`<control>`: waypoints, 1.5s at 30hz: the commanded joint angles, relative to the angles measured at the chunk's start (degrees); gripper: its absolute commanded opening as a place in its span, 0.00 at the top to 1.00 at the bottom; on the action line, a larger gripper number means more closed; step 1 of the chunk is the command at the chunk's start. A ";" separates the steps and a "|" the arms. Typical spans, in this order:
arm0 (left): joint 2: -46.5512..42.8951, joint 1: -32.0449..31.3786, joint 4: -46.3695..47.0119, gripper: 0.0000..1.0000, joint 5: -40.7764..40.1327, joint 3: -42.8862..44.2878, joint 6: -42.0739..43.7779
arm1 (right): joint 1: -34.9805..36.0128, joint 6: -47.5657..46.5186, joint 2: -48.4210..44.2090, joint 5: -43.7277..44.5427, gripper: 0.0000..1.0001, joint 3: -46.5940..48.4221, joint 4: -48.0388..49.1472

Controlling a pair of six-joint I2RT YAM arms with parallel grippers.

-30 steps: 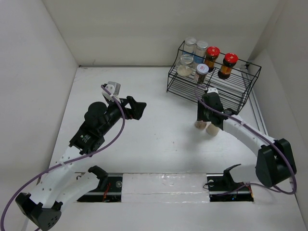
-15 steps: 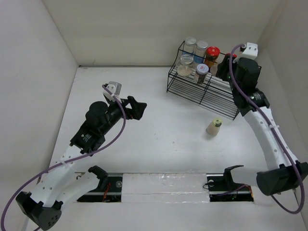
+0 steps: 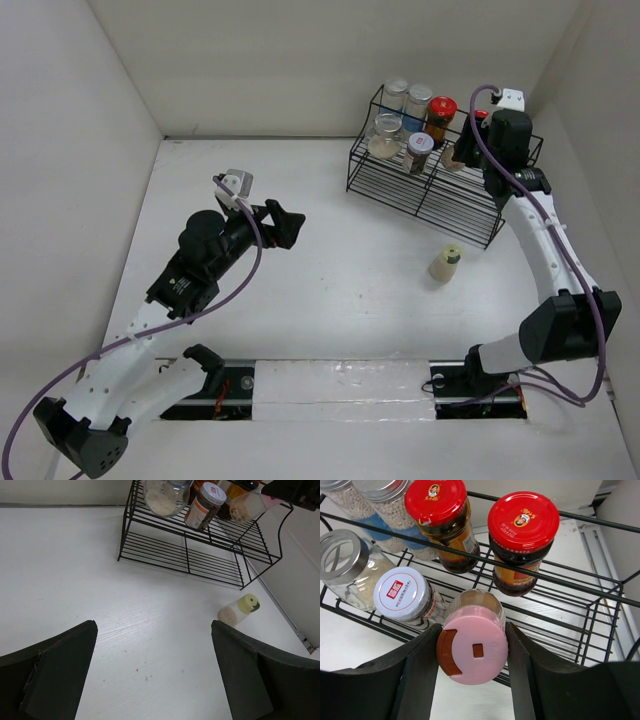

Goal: Organize the condiment bottles

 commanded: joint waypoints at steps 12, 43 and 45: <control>0.08 0.03 1.65 0.07 0.14 2.36 -0.53 | -1.07 -0.84 5.28 -2.89 0.49 1.56 0.26; -2.11 0.03 1.65 0.07 0.14 2.36 -0.53 | 4.29 8.64 -25.30 8.80 0.04 -28.65 -0.66; -2.12 0.03 2.17 0.07 0.14 2.36 -0.53 | 4.29 9.43 -27.06 8.80 0.02 -32.86 -4.64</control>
